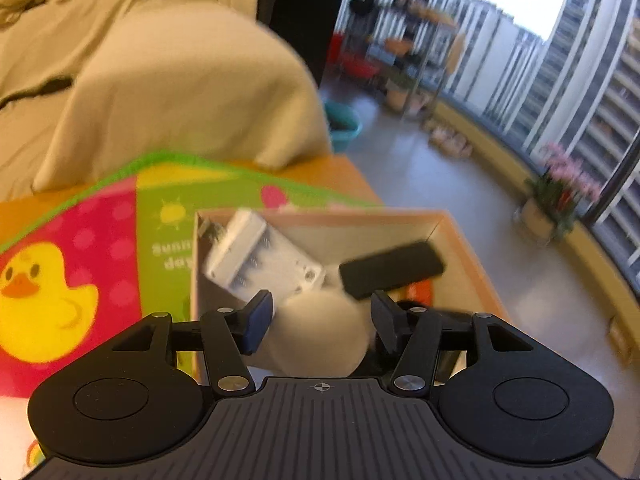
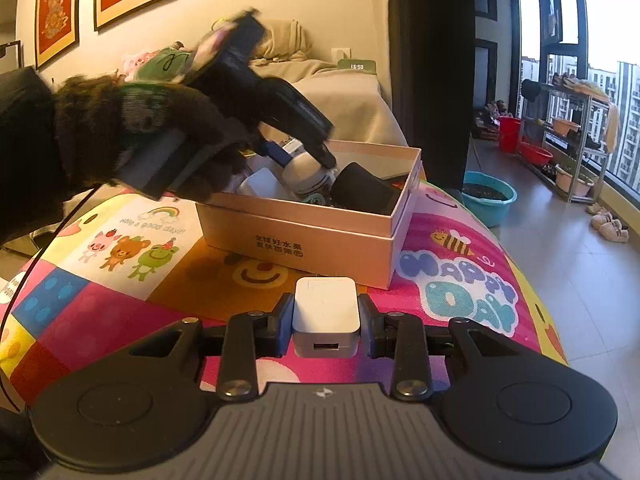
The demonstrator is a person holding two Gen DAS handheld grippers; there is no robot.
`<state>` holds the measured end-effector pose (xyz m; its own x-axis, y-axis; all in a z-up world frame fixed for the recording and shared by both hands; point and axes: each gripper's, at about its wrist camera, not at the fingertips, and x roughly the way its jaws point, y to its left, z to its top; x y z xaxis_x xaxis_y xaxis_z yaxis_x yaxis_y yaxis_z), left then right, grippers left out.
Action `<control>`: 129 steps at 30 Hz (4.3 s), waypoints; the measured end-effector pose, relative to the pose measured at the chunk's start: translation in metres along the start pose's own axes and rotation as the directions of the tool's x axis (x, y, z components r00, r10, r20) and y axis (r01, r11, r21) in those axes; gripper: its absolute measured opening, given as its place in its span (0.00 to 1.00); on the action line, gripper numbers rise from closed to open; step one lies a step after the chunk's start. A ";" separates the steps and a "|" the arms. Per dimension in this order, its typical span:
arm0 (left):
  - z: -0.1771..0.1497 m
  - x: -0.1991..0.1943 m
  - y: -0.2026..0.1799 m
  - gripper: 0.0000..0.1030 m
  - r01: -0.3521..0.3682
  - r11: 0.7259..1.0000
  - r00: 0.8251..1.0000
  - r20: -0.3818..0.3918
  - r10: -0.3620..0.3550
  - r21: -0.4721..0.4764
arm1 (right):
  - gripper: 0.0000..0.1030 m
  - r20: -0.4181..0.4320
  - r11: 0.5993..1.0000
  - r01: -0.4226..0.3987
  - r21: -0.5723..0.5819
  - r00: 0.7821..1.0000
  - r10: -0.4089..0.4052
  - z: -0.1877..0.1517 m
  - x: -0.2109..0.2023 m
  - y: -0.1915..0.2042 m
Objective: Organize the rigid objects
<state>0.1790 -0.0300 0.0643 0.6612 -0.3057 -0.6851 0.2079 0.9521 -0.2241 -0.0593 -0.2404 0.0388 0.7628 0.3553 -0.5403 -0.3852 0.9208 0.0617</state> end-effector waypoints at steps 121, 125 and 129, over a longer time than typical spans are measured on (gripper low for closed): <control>-0.178 -0.103 0.025 0.86 -0.320 0.947 0.940 0.118 0.320 -0.020 | 1.00 -0.167 0.971 0.222 0.089 0.964 -0.205 0.026 0.120 0.045; -0.178 -0.101 0.025 0.88 -0.339 0.940 0.932 0.126 0.340 -0.033 | 1.00 -0.137 0.971 0.220 0.095 0.969 -0.206 0.023 0.120 0.045; -0.178 -0.100 0.026 0.88 -0.337 0.941 0.932 0.128 0.339 -0.037 | 1.00 -0.128 0.970 0.225 0.096 0.969 -0.212 0.023 0.120 0.045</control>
<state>-0.0101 0.0245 0.0040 0.7793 0.0382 -0.6254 -0.0539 0.9985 -0.0062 0.0267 -0.1530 -0.0040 0.7542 0.1285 -0.6439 -0.1519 0.9882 0.0193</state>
